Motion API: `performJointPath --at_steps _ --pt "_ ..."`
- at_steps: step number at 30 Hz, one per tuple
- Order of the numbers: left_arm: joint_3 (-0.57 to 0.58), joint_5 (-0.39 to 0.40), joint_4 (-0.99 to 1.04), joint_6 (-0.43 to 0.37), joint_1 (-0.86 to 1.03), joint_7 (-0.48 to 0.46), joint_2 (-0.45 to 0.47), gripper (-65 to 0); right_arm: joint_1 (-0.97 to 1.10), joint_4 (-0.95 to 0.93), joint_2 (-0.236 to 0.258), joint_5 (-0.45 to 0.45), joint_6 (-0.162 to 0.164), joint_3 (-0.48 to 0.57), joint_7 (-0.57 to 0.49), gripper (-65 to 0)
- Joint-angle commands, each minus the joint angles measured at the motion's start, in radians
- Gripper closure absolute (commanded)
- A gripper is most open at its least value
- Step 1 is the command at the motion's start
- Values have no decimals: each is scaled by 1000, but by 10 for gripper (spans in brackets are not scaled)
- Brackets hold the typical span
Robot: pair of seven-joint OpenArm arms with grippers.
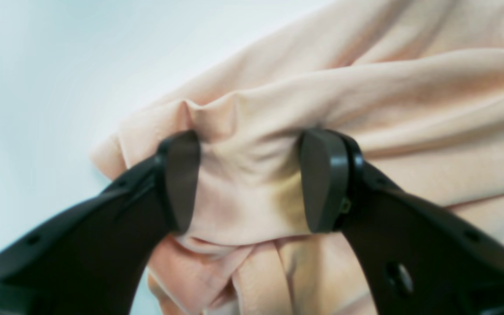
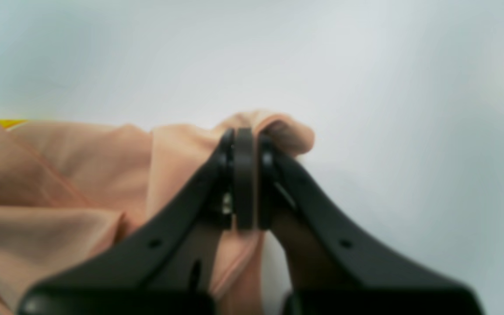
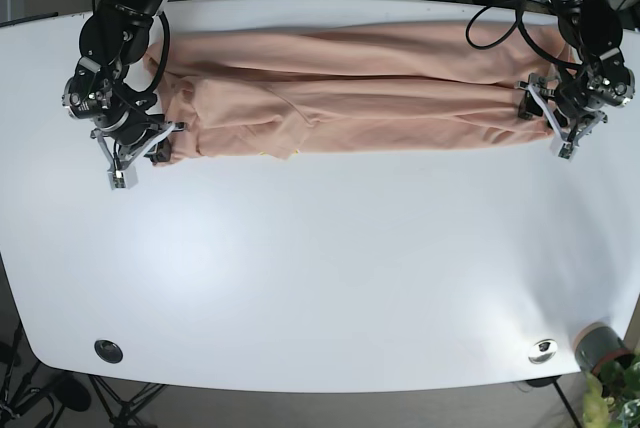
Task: Fold the T-shirt properly
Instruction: 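Grasp the folded strip end with the right gripper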
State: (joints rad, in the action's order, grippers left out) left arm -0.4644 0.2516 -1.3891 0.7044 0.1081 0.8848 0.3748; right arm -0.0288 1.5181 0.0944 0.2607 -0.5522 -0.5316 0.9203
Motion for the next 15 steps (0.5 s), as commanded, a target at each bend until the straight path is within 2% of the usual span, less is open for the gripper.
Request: performJointPath --at_steps 1,14,15 --pt "6 -36 7 -6 8 29 3 -344 -16 19 18 10 -2 -40 -22 0" --pt "6 -36 7 -6 9 29 3 -344 -15 17 18 10 2 -123 -22 0" --pt "6 -36 7 -6 9 29 3 -344 -15 17 18 10 2 -123 -22 -22"
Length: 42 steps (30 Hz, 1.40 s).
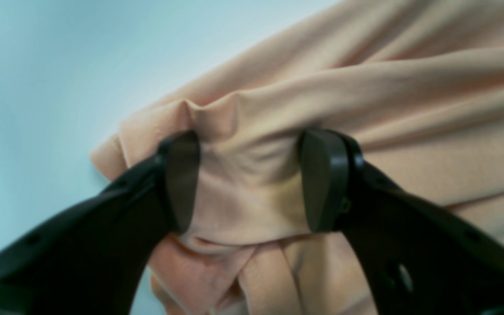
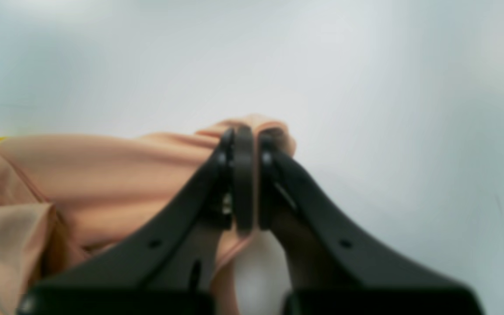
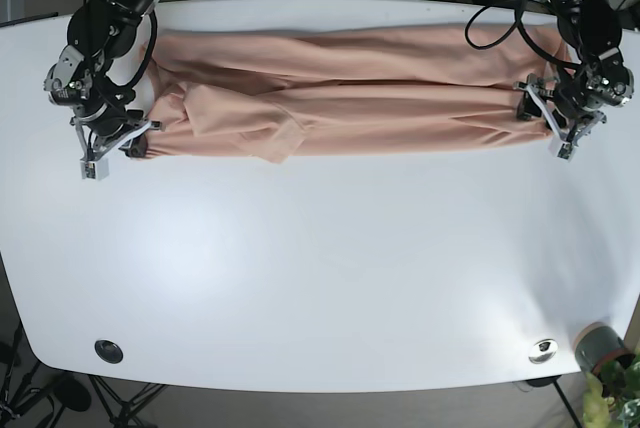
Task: Fold the T-shirt properly
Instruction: 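Grasp the folded strip end with the right gripper, then drag the held strip end with the right gripper to straighten it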
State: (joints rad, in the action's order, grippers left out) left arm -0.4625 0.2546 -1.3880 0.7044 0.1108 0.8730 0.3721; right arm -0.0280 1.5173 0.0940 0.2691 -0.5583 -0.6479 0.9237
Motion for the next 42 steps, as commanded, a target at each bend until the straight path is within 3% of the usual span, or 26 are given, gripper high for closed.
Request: performJointPath --at_steps 1,5,8,14,19,22,32,42 --pt "5 -39 6 -6 7 41 6 -344 -13 18 17 2 8 -6 -25 -67" --pt "5 -38 6 -6 7 41 6 -344 -10 19 14 2 10 -23 -25 -276" --pt "5 -34 2 -6 7 41 6 -344 -10 36 11 2 2 -43 -22 -333" --pt "5 -33 -1 -6 -1 41 5 -344 20 199 -46 2 -1 -39 24 -338" --pt "5 -33 -1 -6 -23 41 3 -344 66 355 -93 2 -73 50 122 -338" --pt "6 -33 -1 -6 -23 41 1 -344 107 409 -132 2 -90 95 153 -338" --pt "6 -33 2 -6 -36 41 5 -344 216 408 -158 2 -88 224 154 -338" --pt "6 -33 5 -6 -41 41 6 -344 214 315 -149 -1 -88 234 97 -336"
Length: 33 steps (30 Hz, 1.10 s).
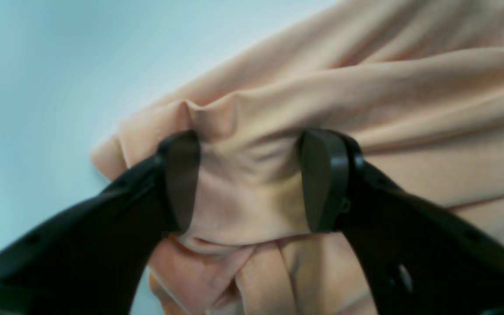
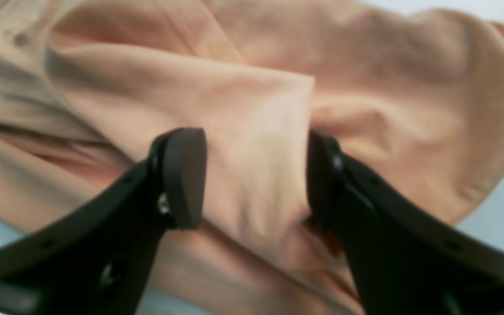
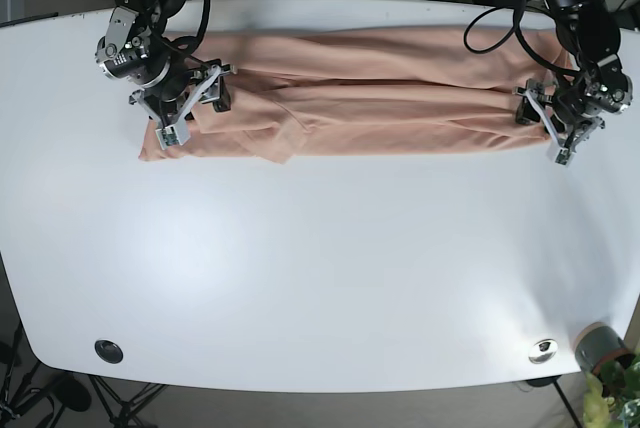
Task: Fold the T-shirt properly
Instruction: 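Drag the held strip end with the right gripper to straighten it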
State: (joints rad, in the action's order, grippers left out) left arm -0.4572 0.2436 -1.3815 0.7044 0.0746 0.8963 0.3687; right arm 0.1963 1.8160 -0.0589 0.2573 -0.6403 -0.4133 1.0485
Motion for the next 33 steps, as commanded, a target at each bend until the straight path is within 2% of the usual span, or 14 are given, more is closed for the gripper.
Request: performJointPath --at_steps 1,8,10,12,13,15,21,23,27,30,33 --pt "1 -22 -2 -6 -5 17 10 -344 -10 17 4 9 -6 0 -27 -336" --pt "1 -22 -2 -6 -2 17 10 -344 -10 17 18 12 -6 3 -27 -322" --pt "1 -23 -2 -6 -2 17 10 -344 -10 18 20 12 -6 4 -27 -255" --pt "1 -25 -2 -6 -2 17 10 -344 -7 18 20 14 -6 4 -27 -155" --pt "1 -26 -2 -6 -2 17 10 -344 -5 20 20 14 -6 4 -27 -86" --pt "1 -26 -2 -6 -2 17 11 -344 -2 23 18 14 -6 4 -27 0" --pt "1 -28 0 -6 -2 17 11 -344 41 98 18 15 -8 3 -23 0" --pt "1 -28 0 -6 -3 17 13 -344 64 136 17 40 -8 3 -23 0" --pt "1 -26 0 -6 -3 17 28 -344 116 155 26 156 -3 -2 -7 0" --pt "1 -26 0 -6 -3 17 29 -344 151 155 60 250 1 -3 6 0" --pt "1 -28 0 -6 -3 17 29 -344 191 156 70 327 1 -3 6 0"
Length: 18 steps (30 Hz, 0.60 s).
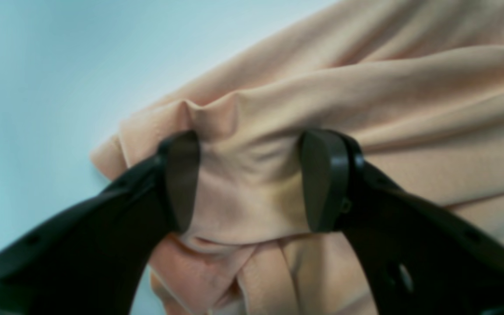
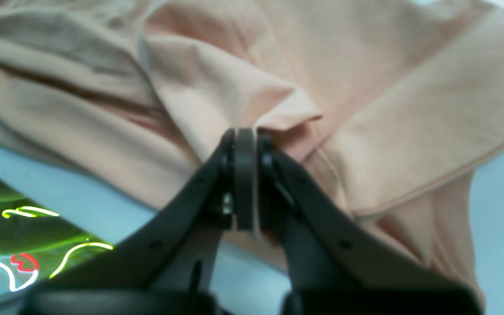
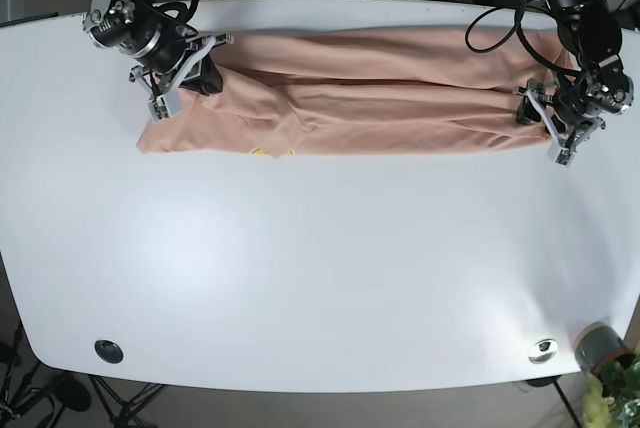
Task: Fold the T-shirt properly
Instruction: 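Drag the held strip end with the right gripper to straighten it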
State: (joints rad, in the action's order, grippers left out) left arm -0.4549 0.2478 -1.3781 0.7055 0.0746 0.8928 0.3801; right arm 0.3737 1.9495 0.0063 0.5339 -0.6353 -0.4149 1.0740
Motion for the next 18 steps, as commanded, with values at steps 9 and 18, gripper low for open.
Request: performJointPath --at_steps 9,18 --pt "-2 -32 -4 -7 -2 21 33 -344 41 23 28 111 -4 -74 -19 0" --pt "-2 -32 -4 -7 -3 21 33 -346 81 18 62 119 -8 -105 -19 0"
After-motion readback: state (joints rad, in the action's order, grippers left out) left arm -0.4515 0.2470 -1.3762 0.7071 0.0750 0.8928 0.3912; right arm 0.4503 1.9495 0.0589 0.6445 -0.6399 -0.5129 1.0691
